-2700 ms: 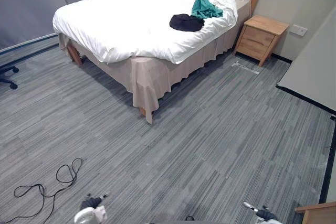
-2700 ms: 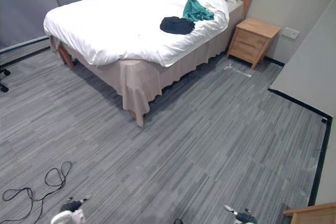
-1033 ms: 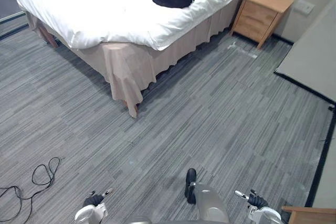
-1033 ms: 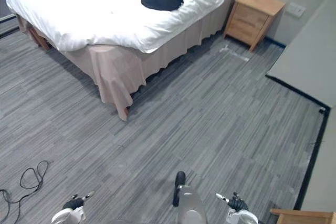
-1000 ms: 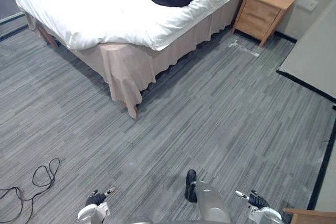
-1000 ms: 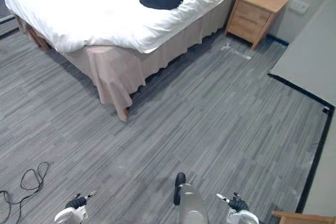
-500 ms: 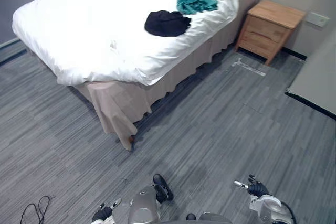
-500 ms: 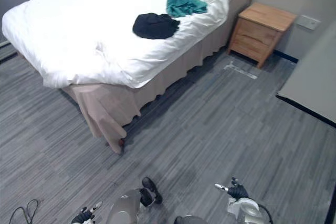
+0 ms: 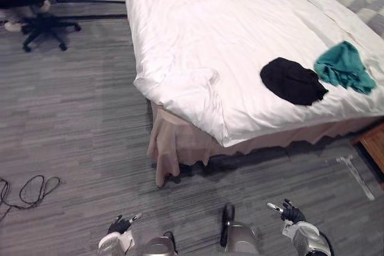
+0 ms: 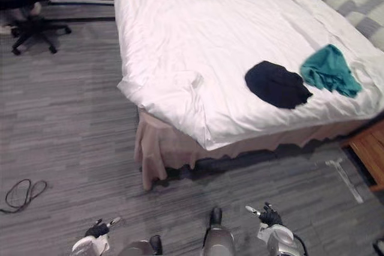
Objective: Tidy the bed and pick cloth on bed and put in laundry
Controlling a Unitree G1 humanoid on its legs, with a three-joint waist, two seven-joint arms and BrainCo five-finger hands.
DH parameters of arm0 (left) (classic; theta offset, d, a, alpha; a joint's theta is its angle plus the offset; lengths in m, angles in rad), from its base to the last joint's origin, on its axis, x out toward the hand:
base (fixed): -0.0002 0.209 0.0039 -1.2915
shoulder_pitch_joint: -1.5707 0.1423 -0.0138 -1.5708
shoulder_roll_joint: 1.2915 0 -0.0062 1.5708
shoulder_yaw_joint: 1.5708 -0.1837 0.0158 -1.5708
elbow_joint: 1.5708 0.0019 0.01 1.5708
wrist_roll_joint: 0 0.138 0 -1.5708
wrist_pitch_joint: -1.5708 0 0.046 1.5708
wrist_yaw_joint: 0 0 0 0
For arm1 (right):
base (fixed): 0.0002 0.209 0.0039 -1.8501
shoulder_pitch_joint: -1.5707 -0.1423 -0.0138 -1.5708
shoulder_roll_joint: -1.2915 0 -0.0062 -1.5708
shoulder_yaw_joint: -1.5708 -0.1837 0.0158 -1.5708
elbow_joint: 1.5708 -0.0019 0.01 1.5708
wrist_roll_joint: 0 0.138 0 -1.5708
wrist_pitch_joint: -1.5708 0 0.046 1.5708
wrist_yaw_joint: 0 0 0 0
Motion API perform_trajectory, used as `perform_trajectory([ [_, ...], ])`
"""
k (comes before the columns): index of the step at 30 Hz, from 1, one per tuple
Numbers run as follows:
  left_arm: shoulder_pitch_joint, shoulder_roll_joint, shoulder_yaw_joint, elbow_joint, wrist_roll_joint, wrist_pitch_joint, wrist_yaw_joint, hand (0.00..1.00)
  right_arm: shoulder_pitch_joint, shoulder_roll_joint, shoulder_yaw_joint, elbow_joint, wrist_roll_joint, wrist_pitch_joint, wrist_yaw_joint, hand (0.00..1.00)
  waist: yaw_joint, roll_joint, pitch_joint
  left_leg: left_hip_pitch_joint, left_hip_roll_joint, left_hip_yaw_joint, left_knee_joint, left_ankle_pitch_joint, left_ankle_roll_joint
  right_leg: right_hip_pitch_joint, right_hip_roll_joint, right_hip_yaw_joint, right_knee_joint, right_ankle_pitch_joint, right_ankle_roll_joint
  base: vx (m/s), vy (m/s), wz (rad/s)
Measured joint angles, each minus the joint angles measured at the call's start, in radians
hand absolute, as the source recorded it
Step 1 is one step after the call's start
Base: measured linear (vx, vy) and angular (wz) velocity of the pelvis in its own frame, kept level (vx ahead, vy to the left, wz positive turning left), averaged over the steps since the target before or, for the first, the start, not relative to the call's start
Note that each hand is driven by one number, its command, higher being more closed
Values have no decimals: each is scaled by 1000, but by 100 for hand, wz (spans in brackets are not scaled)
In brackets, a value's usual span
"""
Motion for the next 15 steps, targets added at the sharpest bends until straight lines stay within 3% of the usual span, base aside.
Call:
perform_trajectory([
  [3,-22,-14,1,-19,-11,-54,-14,0,-36,-26,0,-10,-1,6,14,0,-16,12,5,2,14,9,-1,109,-13,6,18,-8,10,-46,-39,234,-242,-1],
  [5,-44,-12,-1,-80,41,-124,2,0,-24,-32,0,-10,-1,12,10,0,-21,12,11,-77,50,29,170,136,19,29,19,-18,-3,-75,-53,181,-242,17],
  [6,-56,-12,-3,-124,97,-159,42,0,-14,-32,7,-9,-1,21,7,0,-21,7,18,-125,65,37,258,139,40,54,18,-15,-17,-80,-60,162,-183,15],
  [7,-60,-12,-10,-148,127,-173,66,0,-12,-34,11,-7,-1,25,3,0,-20,5,20,-135,58,33,267,122,38,64,18,-10,-24,-81,-62,141,-76,-10],
  [9,-68,9,-25,-219,218,-201,148,0,-18,-36,22,8,-1,26,-11,0,-19,25,22,-134,-10,32,161,61,40,75,14,23,-41,-77,-67,115,0,-49],
  [10,-76,16,-26,-237,229,-205,168,0,-18,-36,25,8,-1,26,-12,0,-19,31,22,-130,-27,34,114,69,53,75,14,26,-41,-75,-67,89,57,-43],
  [11,-95,35,-38,-289,249,-214,204,0,-13,-38,34,8,-1,26,-15,0,-23,47,24,-134,-46,42,23,121,100,75,22,30,-40,-75,-65,67,69,-23],
  [13,-141,89,-77,-436,284,-219,262,0,7,-29,40,8,0,26,-18,0,-26,59,18,-112,-61,51,-51,132,72,75,24,30,-53,-70,-52,93,102,0],
  [15,-185,127,-90,-551,301,-219,280,0,22,-28,40,8,1,26,-26,0,-31,57,20,-106,-75,49,-94,135,68,74,16,19,-72,-61,-39,80,118,11],
])
